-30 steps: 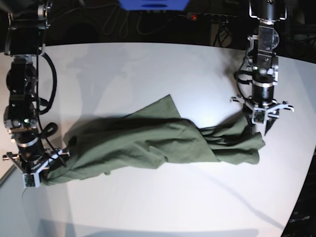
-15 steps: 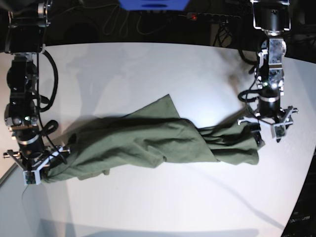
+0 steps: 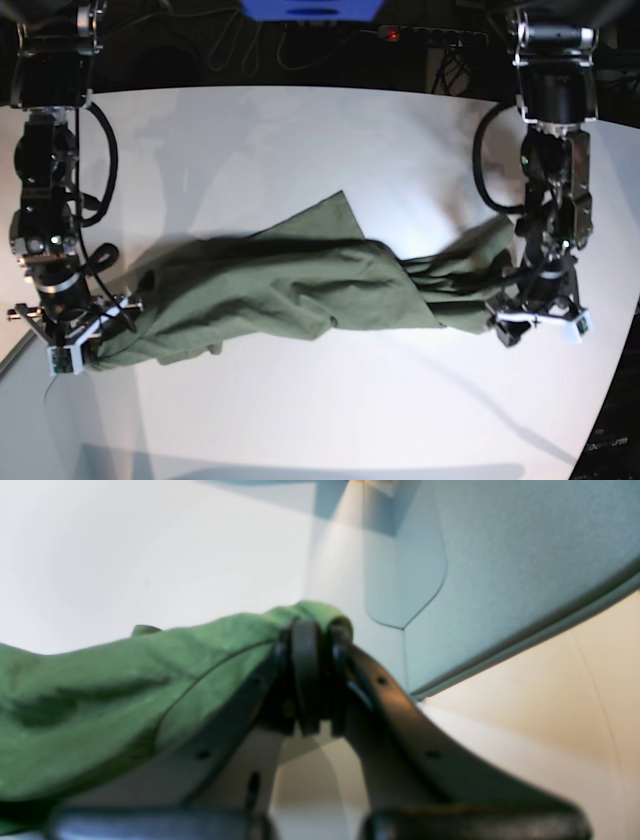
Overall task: Layout the t-shirt on the table in an organized manner, then fold the t-shirt properly
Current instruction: 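Hold the shirt with the right gripper and regrip it with the left gripper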
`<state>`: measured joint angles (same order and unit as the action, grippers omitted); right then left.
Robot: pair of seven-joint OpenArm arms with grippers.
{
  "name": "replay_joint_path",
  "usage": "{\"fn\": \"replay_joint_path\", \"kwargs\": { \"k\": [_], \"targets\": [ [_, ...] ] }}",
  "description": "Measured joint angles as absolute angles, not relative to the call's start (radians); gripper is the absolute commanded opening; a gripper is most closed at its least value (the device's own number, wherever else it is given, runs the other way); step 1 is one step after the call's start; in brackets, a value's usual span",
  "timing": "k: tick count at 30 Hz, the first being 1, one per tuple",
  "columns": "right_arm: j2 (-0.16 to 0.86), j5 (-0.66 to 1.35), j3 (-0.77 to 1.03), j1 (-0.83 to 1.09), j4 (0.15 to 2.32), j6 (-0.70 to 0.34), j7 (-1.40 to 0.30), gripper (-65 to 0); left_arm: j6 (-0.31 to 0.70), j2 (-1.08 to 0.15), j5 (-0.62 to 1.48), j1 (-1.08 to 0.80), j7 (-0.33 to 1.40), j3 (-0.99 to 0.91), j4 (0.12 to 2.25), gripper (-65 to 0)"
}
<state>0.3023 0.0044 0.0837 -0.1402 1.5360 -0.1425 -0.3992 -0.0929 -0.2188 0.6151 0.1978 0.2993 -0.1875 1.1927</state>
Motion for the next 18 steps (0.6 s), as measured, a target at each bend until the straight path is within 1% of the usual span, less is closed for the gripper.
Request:
{"fn": "replay_joint_path", "kwargs": {
  "k": [4, 8, 10, 18],
  "targets": [
    [0.302, 0.004, 0.084, -0.141, 1.531, -0.142, -0.397, -65.0, -0.102, -0.216, 0.634, 0.254, 0.309, -0.188, 1.174, -28.4],
    [0.302, 0.004, 0.084, -0.141, 1.531, -0.142, -0.397, -65.0, -0.223, -0.213, 0.638, 0.336, 0.300, -0.185, 1.054, -28.1],
    [0.302, 0.005, 0.084, -0.141, 1.530, -0.142, -0.396, -65.0, -0.258, -0.215, 0.637, 0.362, 0.295, -0.183, 0.984, -28.0],
    [0.302, 0.005, 0.083, -0.143, 1.531, -0.142, -0.396, -65.0, -0.266, -0.211, 0.645, 0.439, 0.295, -0.186, 0.796, -28.0]
  ]
}}
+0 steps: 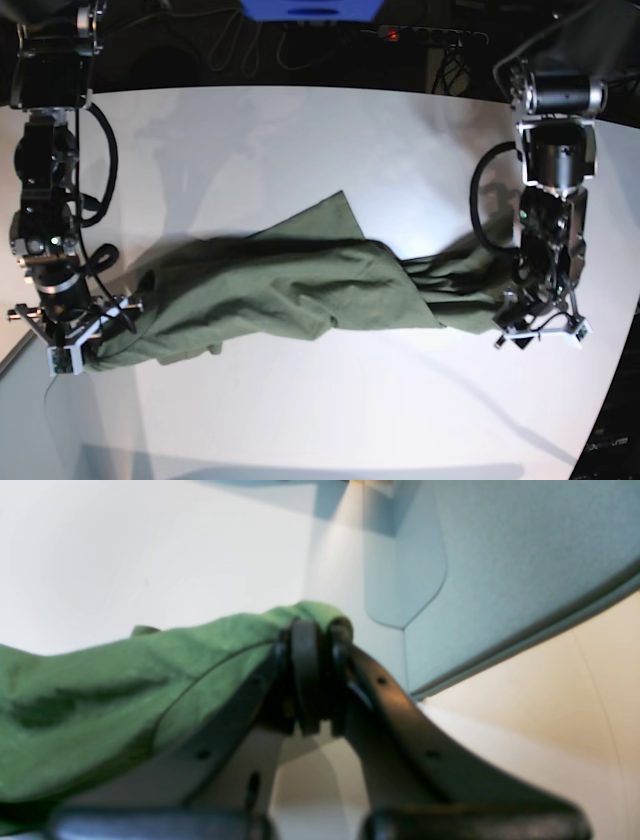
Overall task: Layout the t-shirt on the table in an organized manner, then fold the t-shirt properly
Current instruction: 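Hold the shirt with the right gripper and regrip it with the left gripper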
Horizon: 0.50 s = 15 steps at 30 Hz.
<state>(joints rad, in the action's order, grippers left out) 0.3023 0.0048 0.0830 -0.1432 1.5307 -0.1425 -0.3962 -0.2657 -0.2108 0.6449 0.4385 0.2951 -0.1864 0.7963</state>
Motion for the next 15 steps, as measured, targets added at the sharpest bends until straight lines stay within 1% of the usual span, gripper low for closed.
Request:
{"fn": "replay_joint_path", "kwargs": {
  "k": [7, 10, 12, 15],
  "targets": [
    [0.282, 0.005, 0.082, -0.143, 1.531, -0.142, -0.399, -65.0, -0.266, -0.200, 0.639, 0.516, 0.287, -0.187, 0.643, -28.2],
    [0.282, 0.005, 0.082, -0.143, 1.531, -0.142, -0.398, -65.0, -0.265, -0.173, 0.637, 0.524, 0.291, -0.187, 0.628, -28.9],
    [0.282, 0.005, 0.082, -0.143, 1.531, -0.142, -0.399, -65.0, -0.265, -0.165, 0.638, 0.524, 0.293, -0.187, 0.628, -33.5],
    [0.283, 0.004, 0.082, -0.143, 1.531, -0.142, -0.399, -65.0, -0.265, -0.168, 0.644, 0.524, 0.249, -0.186, 0.628, -46.9]
  ]
}}
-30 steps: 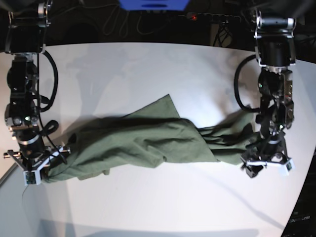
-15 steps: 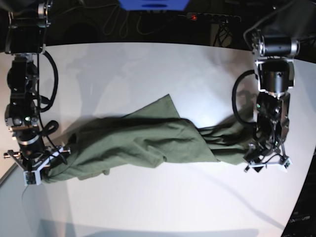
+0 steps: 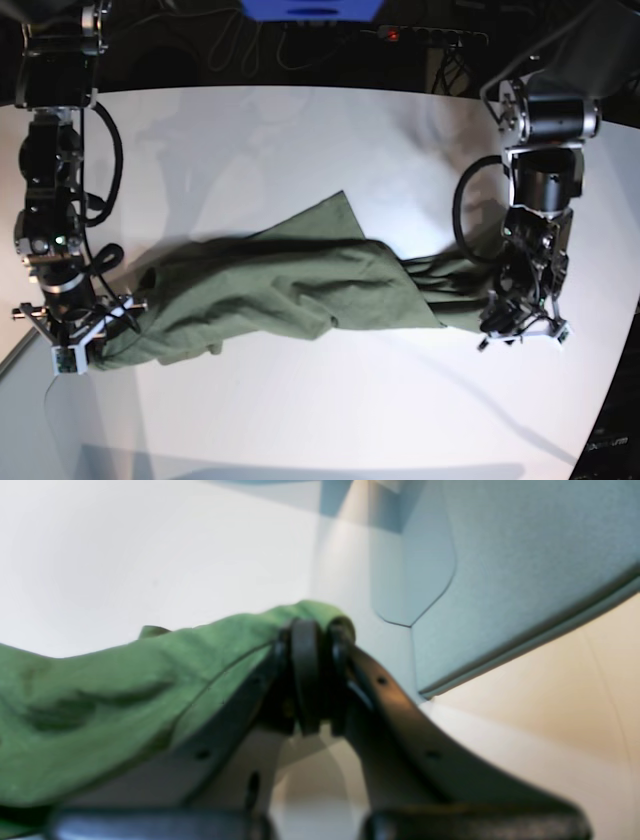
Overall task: Layout the t-shirt on the table in an organized manner, then fold the t-shirt properly
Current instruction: 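Hold the shirt with the right gripper and regrip it with the left gripper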
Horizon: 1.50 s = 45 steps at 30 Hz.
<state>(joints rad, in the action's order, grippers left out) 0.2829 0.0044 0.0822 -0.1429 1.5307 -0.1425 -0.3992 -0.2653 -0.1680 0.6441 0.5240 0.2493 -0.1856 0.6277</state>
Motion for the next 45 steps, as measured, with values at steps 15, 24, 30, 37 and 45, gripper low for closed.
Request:
{"fn": "replay_joint_path", "kwargs": {
  "k": [15, 24, 30, 37, 45],
  "targets": [
    [0.282, 0.005, 0.082, -0.143, 1.530, -0.142, -0.397, -65.0, -0.266, -0.173, 0.659, 0.471, 0.189, -0.189, 0.799, -65.0],
    [0.282, 0.001, 0.083, -0.145, 1.530, -0.142, -0.402, -65.0, -0.266, -0.237, 0.858, 0.307, 0.250, -0.187, 1.261, -65.0],
    [0.283, 0.001, 0.084, -0.146, 1.531, -0.142, -0.400, -65.0, -0.266, -0.232, 0.867, 0.301, 0.257, -0.185, 1.142, -49.3],
    [0.283, 0.001, 0.084, -0.144, 1.531, -0.142, -0.399, -65.0, -0.265, -0.230, 0.867, 0.365, 0.247, -0.181, 0.928, -20.7],
    [0.282, 0.001, 0.084, -0.138, 1.530, -0.142, -0.401, -65.0, -0.264, -0.227, 0.871, 0.531, 0.246, -0.180, 0.599, -20.5]
  ]
}}
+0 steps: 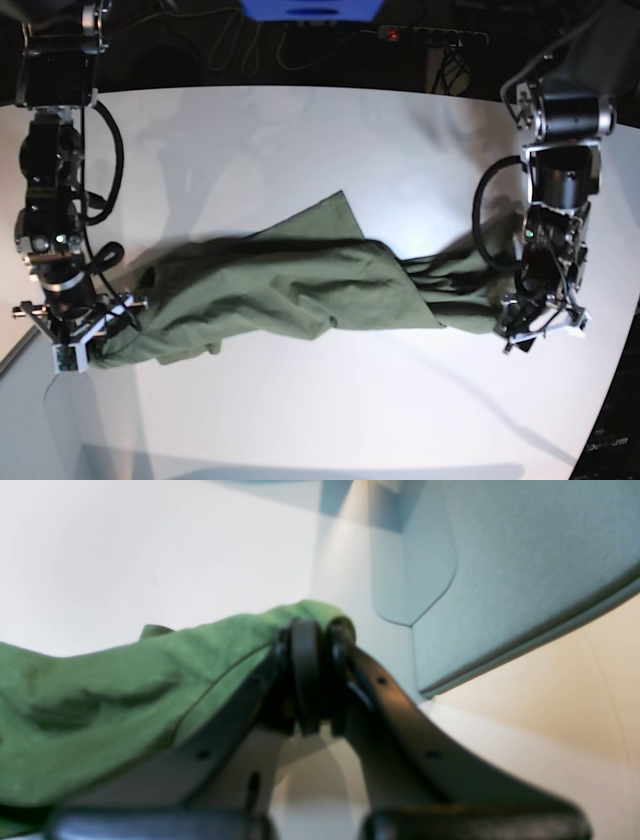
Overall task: Layout the t-shirt on the table in an organized manner, then fold the t-shirt properly
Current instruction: 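Hold the shirt with the right gripper and regrip it with the left gripper, then stretch the shirt between both grippers and lay it flat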
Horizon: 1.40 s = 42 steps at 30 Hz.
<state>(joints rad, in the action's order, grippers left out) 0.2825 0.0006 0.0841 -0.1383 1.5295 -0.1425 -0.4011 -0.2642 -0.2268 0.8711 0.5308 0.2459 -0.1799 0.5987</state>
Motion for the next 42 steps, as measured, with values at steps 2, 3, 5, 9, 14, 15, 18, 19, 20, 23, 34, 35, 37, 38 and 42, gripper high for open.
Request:
{"fn": "replay_joint_path", "kwargs": {
  "k": [2, 3, 5, 9, 14, 15, 18, 19, 20, 23, 34, 35, 37, 38, 42],
  "targets": [
    [0.282, 0.001, 0.084, -0.138, 1.530, -0.142, -0.400, -65.0, -0.265, -0.227, 0.870, 0.563, 0.245, -0.180, 0.546, -20.5],
    [0.283, 0.001, 0.084, -0.138, 1.530, -0.142, -0.399, -65.0, -0.265, -0.227, 0.870, 0.579, 0.246, -0.180, 0.523, -20.5],
    [0.283, 0.001, 0.084, -0.138, 1.530, -0.142, -0.400, -65.0, -0.264, -0.226, 0.869, 0.597, 0.242, -0.180, 0.501, -20.6],
    [0.282, 0.001, 0.084, -0.138, 1.530, -0.142, -0.400, -65.0, -0.264, -0.213, 0.866, 0.601, 0.240, -0.180, 0.484, -23.5],
    [0.282, 0.001, 0.084, -0.137, 1.530, -0.142, -0.400, -65.0, -0.266, -0.183, 0.723, 0.613, 0.233, -0.188, 0.478, -44.7],
    [0.282, 0.001, 0.084, -0.137, 1.530, -0.142, -0.400, -65.0, -0.265, -0.173, 0.707, 0.618, 0.209, -0.188, 0.478, -50.1],
    [0.282, 0.001, 0.084, -0.137, 1.530, -0.142, -0.400, -65.0, -0.263, -0.160, 0.672, 0.621, 0.144, -0.181, 0.479, -65.0],
    [0.283, 0.001, 0.084, -0.137, 1.530, -0.142, -0.400, -65.0, -0.264, -0.161, 0.674, 0.619, 0.144, -0.184, 0.479, -65.0],
    [0.283, 0.001, 0.084, -0.137, 1.530, -0.142, -0.400, -65.0, -0.264, -0.163, 0.673, 0.614, 0.144, -0.186, 0.482, -63.7],
    [0.282, 0.001, 0.083, -0.138, 1.530, -0.142, -0.399, -65.0, -0.267, -0.165, 0.674, 0.600, 0.149, -0.187, 0.509, -65.0],
    [0.286, 0.001, 0.087, -0.189, 1.532, -0.142, -0.397, -65.0, -0.264, -0.174, 0.672, 0.493, 0.286, -0.188, 1.147, -65.0],
    [0.286, 0.001, 0.087, -0.186, 1.533, -0.142, -0.400, -65.0, -0.265, -0.175, 0.672, 0.471, 0.300, -0.188, 1.198, -65.0],
    [0.288, 0.001, 0.087, -0.180, 1.532, -0.142, -0.408, -65.0, -0.265, -0.174, 0.671, 0.399, 0.323, -0.189, 1.304, -65.0],
    [0.288, 0.001, 0.087, -0.180, 1.532, -0.142, -0.406, -65.0, -0.264, -0.174, 0.670, 0.351, 0.322, -0.192, 1.348, -65.0],
    [0.288, 0.001, 0.089, -0.178, 1.534, -0.142, -0.403, -65.0, -0.268, -0.161, 0.672, 0.136, 0.338, -0.285, 1.505, -65.0]
  ]
}}
